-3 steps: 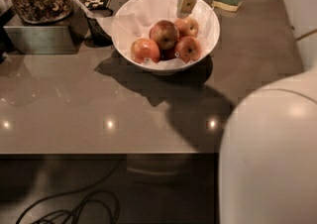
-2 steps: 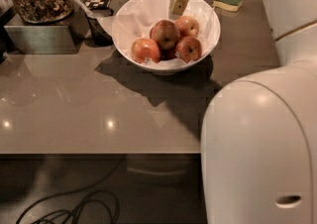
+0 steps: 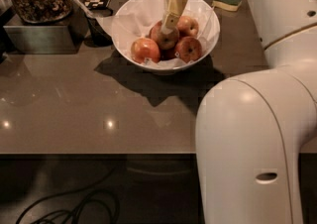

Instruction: Pick apple from white bowl

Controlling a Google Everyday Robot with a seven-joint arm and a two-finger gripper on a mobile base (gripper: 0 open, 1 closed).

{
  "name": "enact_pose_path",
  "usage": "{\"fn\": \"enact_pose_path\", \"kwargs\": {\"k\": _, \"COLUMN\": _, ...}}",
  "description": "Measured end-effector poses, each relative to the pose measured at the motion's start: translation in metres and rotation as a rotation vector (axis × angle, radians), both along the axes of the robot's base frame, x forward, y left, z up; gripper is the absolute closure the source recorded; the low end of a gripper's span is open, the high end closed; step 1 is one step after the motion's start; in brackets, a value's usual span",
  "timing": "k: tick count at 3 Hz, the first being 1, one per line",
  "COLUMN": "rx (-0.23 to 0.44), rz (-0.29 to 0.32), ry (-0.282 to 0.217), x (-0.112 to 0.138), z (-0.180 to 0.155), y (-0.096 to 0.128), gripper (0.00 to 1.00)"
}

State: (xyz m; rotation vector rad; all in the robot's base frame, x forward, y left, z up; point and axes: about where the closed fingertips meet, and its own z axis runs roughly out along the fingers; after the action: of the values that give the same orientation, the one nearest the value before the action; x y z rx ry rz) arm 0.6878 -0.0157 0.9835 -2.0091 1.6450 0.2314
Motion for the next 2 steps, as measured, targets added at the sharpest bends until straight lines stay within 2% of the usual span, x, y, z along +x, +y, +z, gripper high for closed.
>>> {"fn": "enact_pose_path", "kwargs": {"k": 1, "rx": 0.024, "rz": -0.034, "ry": 0.093, "x": -0.011, "z": -0.014, "y": -0.001, "gripper": 0.07}}
{"fn": "enact_pose_path", "kwargs": {"k": 2, "rx": 0.038, "rz": -0.082, "ry": 0.188, "x": -0.032, "z": -0.026, "y": -0.017, "gripper": 0.26}}
